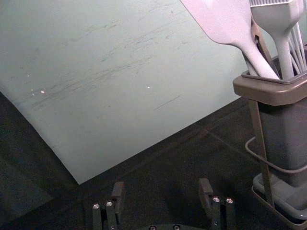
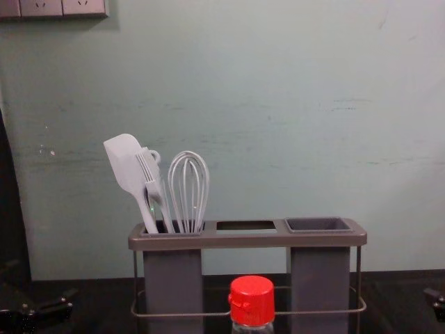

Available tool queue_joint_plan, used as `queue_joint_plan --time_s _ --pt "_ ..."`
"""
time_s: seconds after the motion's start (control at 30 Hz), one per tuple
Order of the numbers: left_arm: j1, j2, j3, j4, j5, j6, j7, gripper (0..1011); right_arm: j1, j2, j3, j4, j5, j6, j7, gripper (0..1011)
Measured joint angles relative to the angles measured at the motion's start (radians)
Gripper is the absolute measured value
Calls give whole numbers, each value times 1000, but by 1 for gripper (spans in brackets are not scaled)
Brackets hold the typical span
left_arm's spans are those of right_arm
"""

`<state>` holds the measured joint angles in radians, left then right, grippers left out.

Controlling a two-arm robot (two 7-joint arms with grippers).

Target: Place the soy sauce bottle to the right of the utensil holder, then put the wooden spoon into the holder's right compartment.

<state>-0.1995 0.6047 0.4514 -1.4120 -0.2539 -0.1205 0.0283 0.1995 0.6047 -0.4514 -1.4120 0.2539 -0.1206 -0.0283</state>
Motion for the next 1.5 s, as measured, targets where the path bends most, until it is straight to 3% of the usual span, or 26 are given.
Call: queue_joint_plan --time_s 1.5 --pt "0 0 0 0 0 0 0 1011 0 0 0 0 0 0 0 1003"
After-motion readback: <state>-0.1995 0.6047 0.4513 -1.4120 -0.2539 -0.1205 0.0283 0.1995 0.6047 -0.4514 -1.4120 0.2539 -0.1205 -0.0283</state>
